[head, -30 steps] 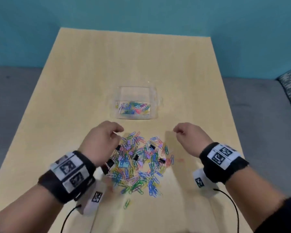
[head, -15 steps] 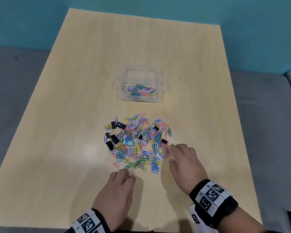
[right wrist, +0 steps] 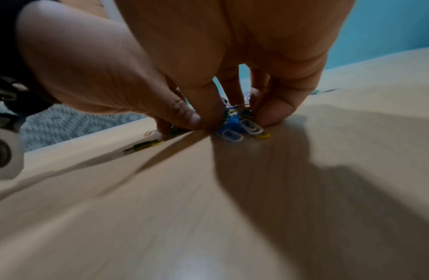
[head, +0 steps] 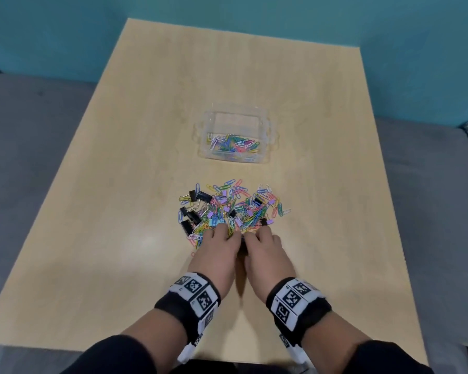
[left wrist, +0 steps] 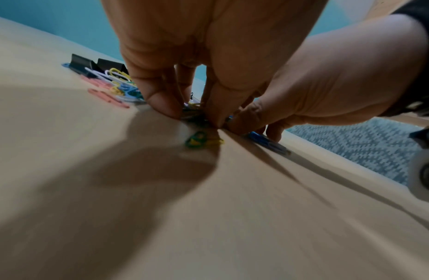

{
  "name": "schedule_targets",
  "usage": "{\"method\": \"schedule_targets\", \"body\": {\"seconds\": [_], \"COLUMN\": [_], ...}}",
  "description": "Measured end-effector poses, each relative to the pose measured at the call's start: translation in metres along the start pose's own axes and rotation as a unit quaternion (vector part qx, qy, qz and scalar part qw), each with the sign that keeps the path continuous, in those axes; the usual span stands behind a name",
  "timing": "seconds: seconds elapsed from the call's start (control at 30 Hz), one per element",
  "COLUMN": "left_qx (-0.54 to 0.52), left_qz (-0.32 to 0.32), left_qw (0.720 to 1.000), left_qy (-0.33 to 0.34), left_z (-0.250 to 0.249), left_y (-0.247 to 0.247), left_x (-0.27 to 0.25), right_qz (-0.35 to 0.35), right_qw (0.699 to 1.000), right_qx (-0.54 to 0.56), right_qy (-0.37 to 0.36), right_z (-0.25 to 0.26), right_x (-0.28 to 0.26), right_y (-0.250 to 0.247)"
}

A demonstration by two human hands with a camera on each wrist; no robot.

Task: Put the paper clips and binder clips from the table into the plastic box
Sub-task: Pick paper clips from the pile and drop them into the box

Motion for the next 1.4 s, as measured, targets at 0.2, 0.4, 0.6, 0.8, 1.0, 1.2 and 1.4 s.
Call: {"method": "schedule_targets", "body": {"seconds": [0.2, 0.4, 0.6, 0.8, 1.0, 1.2, 1.4], "left_qx": [0.009, 0.006, -0.052, -0.114, -0.148, -0.245, -0.352], "left_qz": [0.003, 0.006, 0.016, 0.048, 0.062, 0.103, 0.076], "left_qw": [0.999, 0.998, 0.999, 0.992, 0.987, 0.962, 0.93], "left_qy": [0.04, 0.058, -0.001, -0.029, -0.029, -0.055, -0.075], "left_z": [0.014, 0.019, 0.025, 0.029, 0.035, 0.034, 0.035], "left_y": [0.002, -0.006, -0.009, -0.025, -0.032, -0.049, -0.098], "left_x": [0.009, 0.009, 0.015, 0.021, 0.024, 0.03, 0.077], "right_qz": [0.039, 0.047, 0.07, 0.094, 0.149, 0.173, 0.11], "right_qw": [0.997, 0.998, 0.997, 0.996, 0.984, 0.984, 0.957], "right_qx": [-0.049, -0.016, 0.027, 0.006, -0.062, -0.029, 0.259], "right_qy": [-0.034, -0.028, 0.035, 0.003, -0.07, -0.042, 0.07], "right_z": [-0.007, -0.015, -0.023, -0.027, -0.018, -0.02, -0.032], "right_x": [0.004, 0.009, 0.019, 0.022, 0.022, 0.03, 0.065], "right_y": [-0.008, -0.012, -0.022, -0.029, -0.017, -0.032, -0.073]}}
Point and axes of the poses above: each hand's wrist, its own x-axis towards the middle knuckle, its own y-axis out of the palm, z = x × y, the point moved 3 cm from there along x, towards the middle knuckle, and after that the axes turned 2 degrees about -y, right-handed, at the moved point
